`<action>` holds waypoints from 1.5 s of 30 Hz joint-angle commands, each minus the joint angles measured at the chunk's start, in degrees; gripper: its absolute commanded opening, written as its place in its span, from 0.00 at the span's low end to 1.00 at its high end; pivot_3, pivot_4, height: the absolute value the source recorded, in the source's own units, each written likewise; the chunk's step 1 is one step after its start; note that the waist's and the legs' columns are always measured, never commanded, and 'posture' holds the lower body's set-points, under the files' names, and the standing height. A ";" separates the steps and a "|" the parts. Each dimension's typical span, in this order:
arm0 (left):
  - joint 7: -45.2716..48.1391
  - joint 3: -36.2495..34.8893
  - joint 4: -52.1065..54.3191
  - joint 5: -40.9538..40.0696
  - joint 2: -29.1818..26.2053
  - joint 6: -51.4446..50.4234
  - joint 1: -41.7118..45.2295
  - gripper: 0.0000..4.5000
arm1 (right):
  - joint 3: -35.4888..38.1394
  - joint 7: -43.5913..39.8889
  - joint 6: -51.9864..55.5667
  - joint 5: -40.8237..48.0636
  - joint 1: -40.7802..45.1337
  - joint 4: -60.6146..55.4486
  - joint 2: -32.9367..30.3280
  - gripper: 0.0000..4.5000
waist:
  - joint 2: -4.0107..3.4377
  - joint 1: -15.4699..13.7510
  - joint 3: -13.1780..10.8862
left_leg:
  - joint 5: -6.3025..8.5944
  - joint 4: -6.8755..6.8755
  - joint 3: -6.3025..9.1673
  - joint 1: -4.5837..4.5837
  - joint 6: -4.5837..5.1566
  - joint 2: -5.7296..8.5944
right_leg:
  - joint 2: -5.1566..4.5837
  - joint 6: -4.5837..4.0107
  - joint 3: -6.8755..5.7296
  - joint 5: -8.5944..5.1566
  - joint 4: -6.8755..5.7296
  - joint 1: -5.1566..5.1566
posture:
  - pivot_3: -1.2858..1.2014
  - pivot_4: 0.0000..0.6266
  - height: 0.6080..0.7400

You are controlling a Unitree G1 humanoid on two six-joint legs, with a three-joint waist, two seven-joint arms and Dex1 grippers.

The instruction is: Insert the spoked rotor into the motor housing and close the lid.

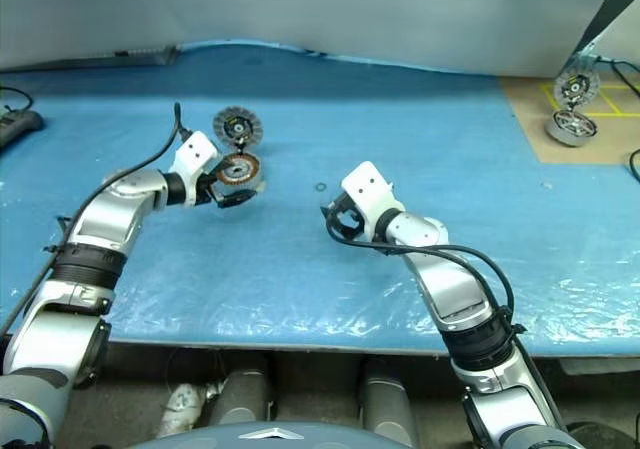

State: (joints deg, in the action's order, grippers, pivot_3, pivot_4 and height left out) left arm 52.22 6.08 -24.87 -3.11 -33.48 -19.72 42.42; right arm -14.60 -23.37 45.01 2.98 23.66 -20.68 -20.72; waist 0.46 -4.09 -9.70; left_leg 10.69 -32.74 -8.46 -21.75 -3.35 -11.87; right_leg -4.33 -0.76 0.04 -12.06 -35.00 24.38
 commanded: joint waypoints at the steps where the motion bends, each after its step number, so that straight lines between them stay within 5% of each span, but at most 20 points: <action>1: 2.47 1.67 -3.02 2.51 -2.31 2.59 5.38 1.00 | 0.57 0.21 -1.24 -0.29 0.89 -0.28 0.41 0.99 | 0.00 -0.01 0.00 | 0.00 0.00 0.00 0.01 0.00 0.01 | 0.00 0.01 0.01 0.00 0.00 0.00 | 0.52 0.24 1.00; 18: 24.65 19.27 -33.27 20.83 -2.57 16.04 31.18 1.00 | 4.21 -1.38 -6.51 3.22 1.66 5.43 5.11 0.99 | 0.01 -0.45 -0.01 | 0.00 0.06 0.02 -0.03 -0.01 0.02 | -0.01 0.01 -0.02 0.02 0.03 -0.01 | 0.52 0.24 1.00; 28: 20.88 22.88 -44.71 29.00 1.44 22.27 36.53 1.00 | 3.78 -1.68 -6.70 3.01 1.59 6.32 5.47 0.99 | 0.08 -0.78 -0.05 | 0.00 0.05 0.04 -0.05 -0.01 0.02 | -0.01 0.02 -0.04 0.03 0.02 -0.01 | 0.52 0.24 1.00; 45: 17.67 24.21 -49.58 35.43 7.44 23.29 39.33 1.00 | 3.73 -2.74 -5.72 3.23 1.65 6.11 4.84 0.99 | 0.18 -1.51 -0.11 | 0.00 0.03 0.04 -0.05 0.00 0.02 | -0.02 0.02 -0.05 0.04 0.00 -0.02 | 0.52 0.24 1.00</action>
State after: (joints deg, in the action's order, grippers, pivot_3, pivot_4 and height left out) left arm 70.58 30.03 -74.43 31.79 -25.91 3.71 79.40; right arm -11.44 -25.85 39.54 5.52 24.59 -13.22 -15.67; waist 0.64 -5.60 -9.80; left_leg 10.69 -32.71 -8.42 -21.79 -3.36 -11.85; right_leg -4.36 -0.74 -0.01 -12.02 -35.00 24.36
